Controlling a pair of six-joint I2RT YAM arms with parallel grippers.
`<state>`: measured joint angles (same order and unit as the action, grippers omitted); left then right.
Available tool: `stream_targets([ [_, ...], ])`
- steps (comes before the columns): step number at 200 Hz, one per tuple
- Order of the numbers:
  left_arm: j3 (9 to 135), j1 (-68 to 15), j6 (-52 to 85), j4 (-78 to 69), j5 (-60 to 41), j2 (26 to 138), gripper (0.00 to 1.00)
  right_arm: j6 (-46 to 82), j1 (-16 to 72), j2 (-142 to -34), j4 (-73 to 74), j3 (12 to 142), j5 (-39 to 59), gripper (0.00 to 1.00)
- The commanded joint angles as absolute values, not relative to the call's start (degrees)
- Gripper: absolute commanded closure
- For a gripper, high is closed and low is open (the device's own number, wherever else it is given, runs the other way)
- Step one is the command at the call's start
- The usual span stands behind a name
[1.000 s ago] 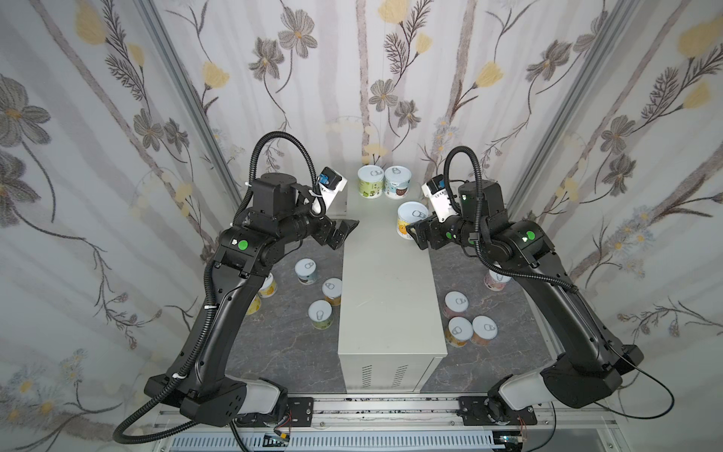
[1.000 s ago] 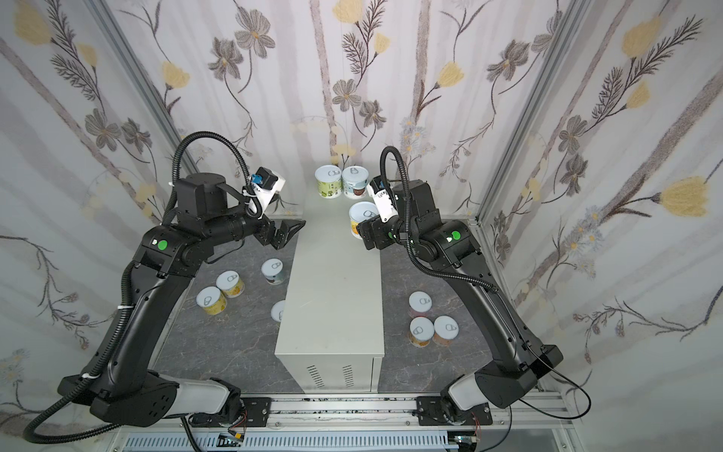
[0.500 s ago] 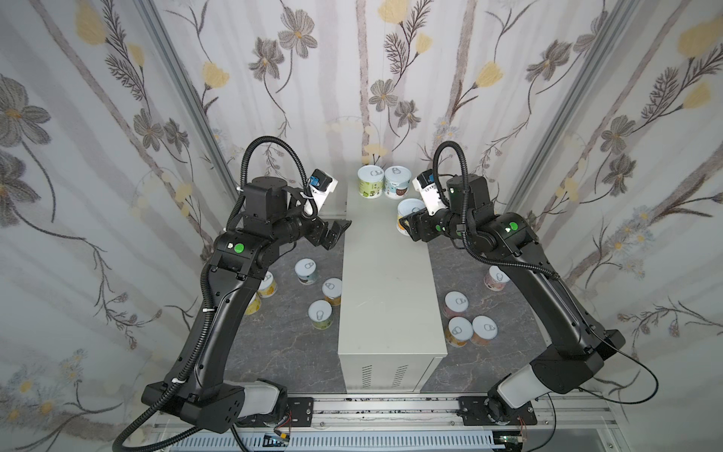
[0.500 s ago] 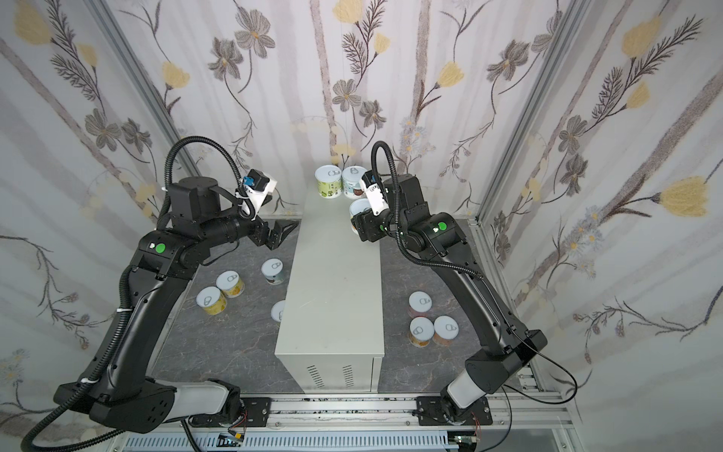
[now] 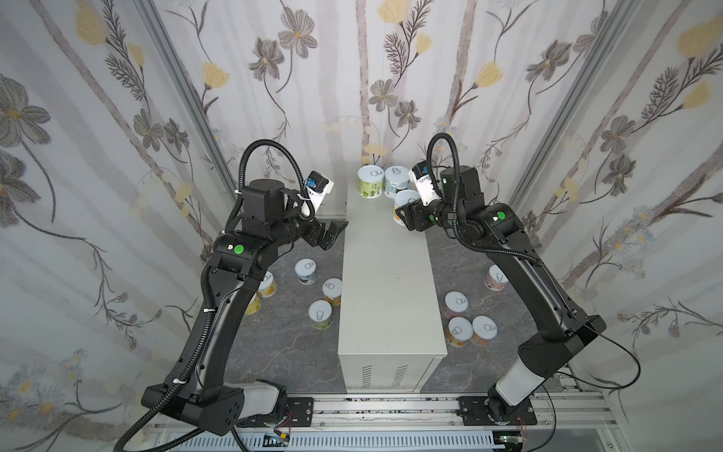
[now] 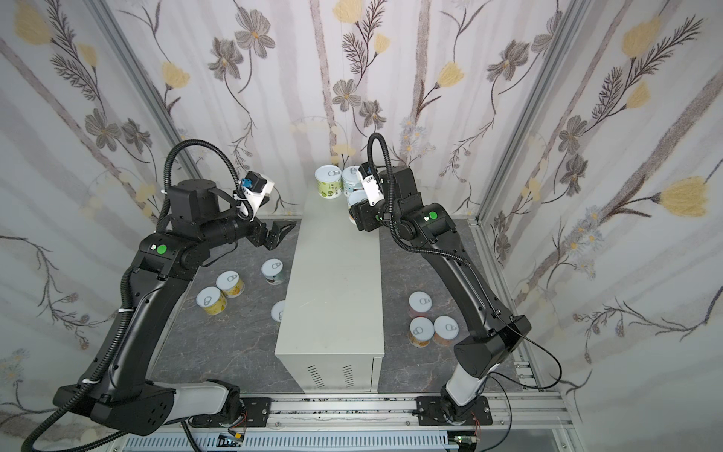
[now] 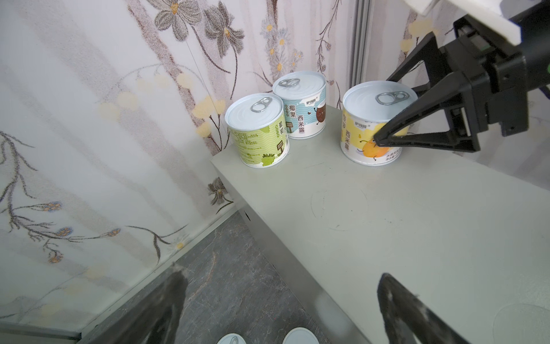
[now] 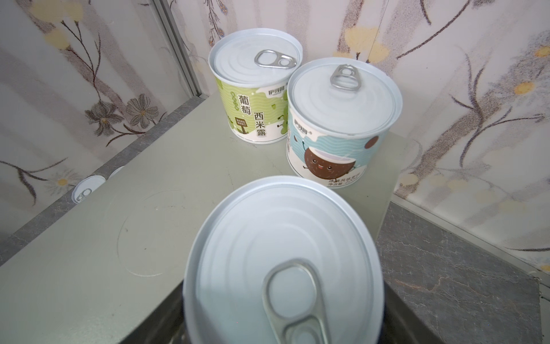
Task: Place and organize the canned foods onto the counter
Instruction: 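Lower the yellow can onto the counter and open the right gripper, then push the yellow can toward the blue can with the right gripper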
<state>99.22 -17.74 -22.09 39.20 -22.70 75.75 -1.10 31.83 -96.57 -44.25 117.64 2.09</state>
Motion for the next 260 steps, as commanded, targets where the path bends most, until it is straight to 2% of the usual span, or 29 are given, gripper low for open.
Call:
stream_targets([
  [1,99.00,-17.50,-22.41,36.74,-23.20,76.01,0.00,-2.20,31.47,-97.44,-43.99,118.41,2.90,0.26],
  [260,99.84,-16.86,-22.59,36.64,-23.29,78.61,0.00,-2.59,30.43,-102.15,-42.27,120.04,6.02,0.26],
])
